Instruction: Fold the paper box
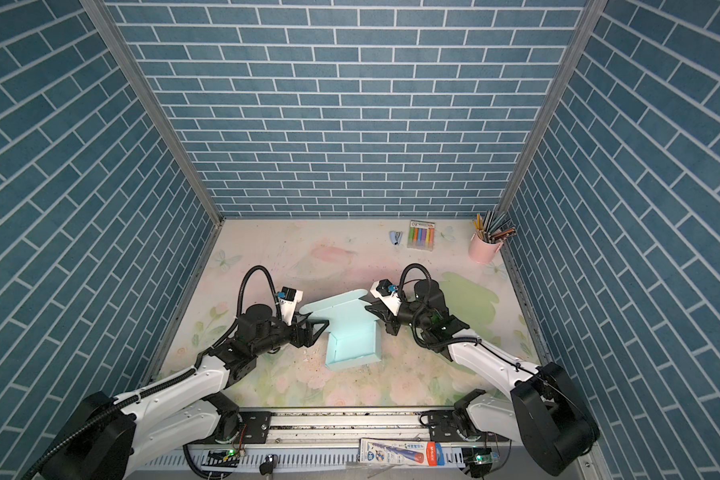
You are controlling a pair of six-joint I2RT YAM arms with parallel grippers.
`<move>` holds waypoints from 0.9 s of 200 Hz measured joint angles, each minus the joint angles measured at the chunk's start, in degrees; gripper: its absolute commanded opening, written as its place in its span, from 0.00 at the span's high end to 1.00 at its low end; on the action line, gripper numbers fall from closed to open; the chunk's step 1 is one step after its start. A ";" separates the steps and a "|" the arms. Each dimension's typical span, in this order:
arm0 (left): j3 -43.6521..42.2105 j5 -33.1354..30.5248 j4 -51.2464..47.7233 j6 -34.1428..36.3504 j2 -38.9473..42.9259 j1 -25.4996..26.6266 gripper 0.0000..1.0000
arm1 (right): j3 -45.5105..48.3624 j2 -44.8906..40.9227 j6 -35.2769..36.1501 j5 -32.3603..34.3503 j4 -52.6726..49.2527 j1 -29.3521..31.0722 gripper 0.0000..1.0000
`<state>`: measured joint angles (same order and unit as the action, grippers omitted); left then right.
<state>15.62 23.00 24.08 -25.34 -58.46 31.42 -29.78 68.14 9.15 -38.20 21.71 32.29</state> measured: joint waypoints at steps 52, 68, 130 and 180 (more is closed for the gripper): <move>-2.84 0.81 5.03 -1.03 0.20 -0.07 0.32 | 0.00 0.00 -0.35 0.17 -0.02 -0.44 1.00; -3.54 0.83 5.35 -0.87 0.79 -0.09 0.42 | 0.00 0.00 -0.35 0.55 -0.04 -0.44 1.00; -5.14 0.61 5.40 -0.87 2.27 -0.09 0.71 | 0.00 0.00 -0.35 1.38 -0.09 -0.55 1.00; -5.70 0.42 5.25 -0.94 2.62 0.00 0.89 | 0.00 0.11 -0.37 1.16 0.02 -0.55 1.00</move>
<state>9.91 23.42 29.32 -26.28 -55.83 31.42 -29.78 68.25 8.78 -37.04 21.74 31.75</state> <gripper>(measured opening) 0.144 0.053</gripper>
